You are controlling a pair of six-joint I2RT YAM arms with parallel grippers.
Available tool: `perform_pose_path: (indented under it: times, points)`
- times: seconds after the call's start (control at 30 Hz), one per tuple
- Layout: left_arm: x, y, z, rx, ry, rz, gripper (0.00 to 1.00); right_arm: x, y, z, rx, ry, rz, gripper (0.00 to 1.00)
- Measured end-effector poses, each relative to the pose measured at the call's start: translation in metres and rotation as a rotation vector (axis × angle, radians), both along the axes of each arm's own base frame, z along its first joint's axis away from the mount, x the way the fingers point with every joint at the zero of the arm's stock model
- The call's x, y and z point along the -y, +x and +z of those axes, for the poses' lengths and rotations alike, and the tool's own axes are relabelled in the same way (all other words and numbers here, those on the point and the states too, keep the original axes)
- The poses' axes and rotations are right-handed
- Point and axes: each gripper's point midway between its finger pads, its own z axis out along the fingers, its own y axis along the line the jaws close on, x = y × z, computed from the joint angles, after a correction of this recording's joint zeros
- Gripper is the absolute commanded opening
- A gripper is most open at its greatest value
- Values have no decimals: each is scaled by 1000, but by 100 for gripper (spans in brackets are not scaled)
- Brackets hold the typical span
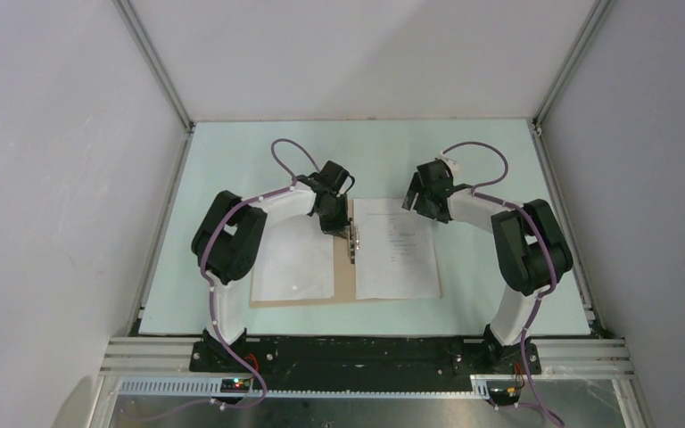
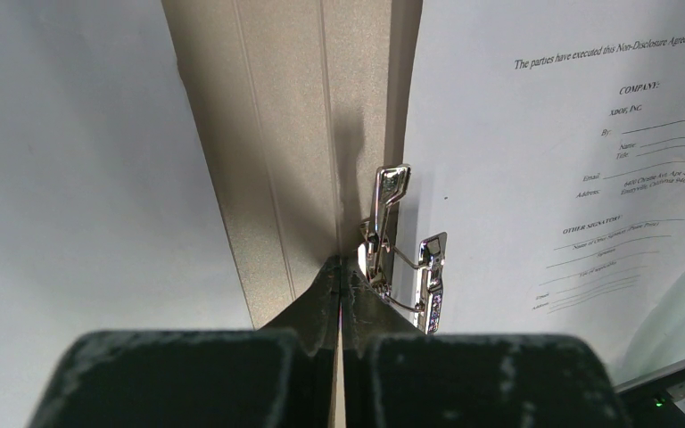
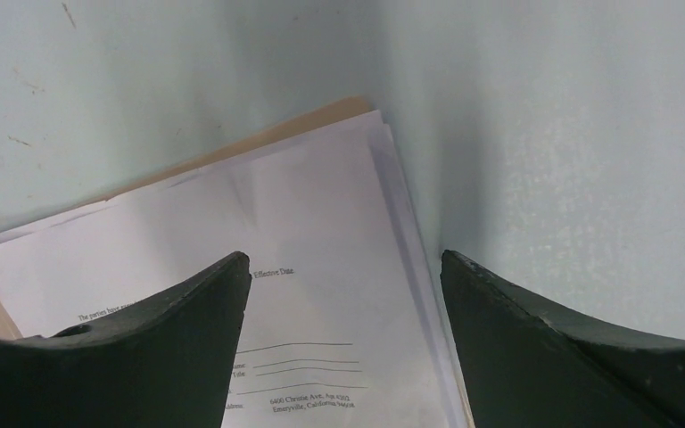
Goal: Put the files into the folder
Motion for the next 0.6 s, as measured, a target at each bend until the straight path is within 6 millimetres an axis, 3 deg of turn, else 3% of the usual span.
perform_pose_path:
  times: [0.3,0.6]
  points:
    - [1,0,0,-2,-2,-1,0,9,9,3,7,48,-11,88]
    - [1,0,0,-3,-3,-2,0,-3,23,4,41,115,16,88]
